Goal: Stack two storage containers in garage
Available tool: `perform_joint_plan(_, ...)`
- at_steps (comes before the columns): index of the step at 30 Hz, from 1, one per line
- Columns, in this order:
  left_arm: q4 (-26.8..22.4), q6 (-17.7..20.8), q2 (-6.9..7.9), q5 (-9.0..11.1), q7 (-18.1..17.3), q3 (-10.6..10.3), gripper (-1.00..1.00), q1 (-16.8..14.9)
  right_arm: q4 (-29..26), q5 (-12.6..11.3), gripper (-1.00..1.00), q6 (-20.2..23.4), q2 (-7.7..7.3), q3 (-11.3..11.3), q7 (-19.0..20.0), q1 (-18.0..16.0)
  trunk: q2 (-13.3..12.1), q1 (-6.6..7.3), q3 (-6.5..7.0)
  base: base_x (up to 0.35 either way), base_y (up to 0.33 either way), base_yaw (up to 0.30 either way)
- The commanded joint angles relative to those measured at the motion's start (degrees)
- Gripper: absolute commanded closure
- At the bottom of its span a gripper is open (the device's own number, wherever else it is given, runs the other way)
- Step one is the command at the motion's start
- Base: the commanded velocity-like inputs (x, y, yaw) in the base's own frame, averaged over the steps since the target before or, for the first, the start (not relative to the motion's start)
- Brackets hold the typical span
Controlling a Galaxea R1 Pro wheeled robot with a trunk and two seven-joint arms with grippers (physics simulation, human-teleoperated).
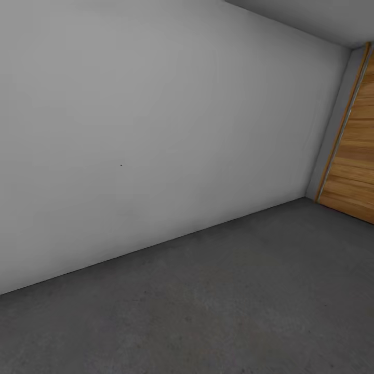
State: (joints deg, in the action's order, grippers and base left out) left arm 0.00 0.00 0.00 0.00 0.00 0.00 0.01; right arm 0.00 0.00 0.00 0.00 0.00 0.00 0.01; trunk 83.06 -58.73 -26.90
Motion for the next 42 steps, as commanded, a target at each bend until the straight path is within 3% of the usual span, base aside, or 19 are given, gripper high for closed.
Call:
perform_joint_plan(1, -0.33, -0.33, -0.33, 0.33, -0.33, 0.33, -1.00, 0.08, -0.22, 0.33, -1.00, -0.33, -0.07, 0.33, 0.33, -0.09, 0.02, 0.00, -0.03, 0.000, 0.000, 0.000)
perform_joint_plan(7, -0.81, -1.31, -0.90, 0.53, -0.53, 0.70, -1.00, 0.08, -0.20, 0.41, -1.00, -0.48, -0.08, 0.41, 0.56, -0.09, 0.02, 0.00, -0.03, 0.000, 0.000, 0.000)
perform_joint_plan(15, -0.88, -3.88, -1.47, 3.10, -0.53, 0.54, -1.00, 0.08, -0.26, 0.32, -1.00, -2.26, 0.05, 0.32, 0.11, -0.09, 0.02, 0.00, -0.03, 0.000, 0.000, -0.025)
perform_joint_plan(27, -0.88, -4.95, -1.49, 3.52, -0.53, 0.53, -1.00, 0.08, -0.26, 0.11, -1.00, -2.49, 0.09, 0.25, -0.03, -0.09, 0.02, 0.00, -0.03, 0.000, 0.000, -0.251)
perform_joint_plan(35, -1.13, -5.18, 0.93, 3.11, -0.21, -0.13, -1.00, 0.08, -0.26, 0.09, -1.00, -3.53, 0.13, 0.07, -0.02, -0.09, 0.02, 0.00, 0.00, 0.000, 0.000, -0.290)
perform_joint_plan(42, -1.10, -5.19, 0.94, 3.23, -0.18, -0.25, -1.00, 0.08, -0.03, 0.09, -1.00, -3.49, 0.15, 0.10, 0.51, -0.09, 0.02, 0.00, 0.19, 0.000, 0.000, -0.290)
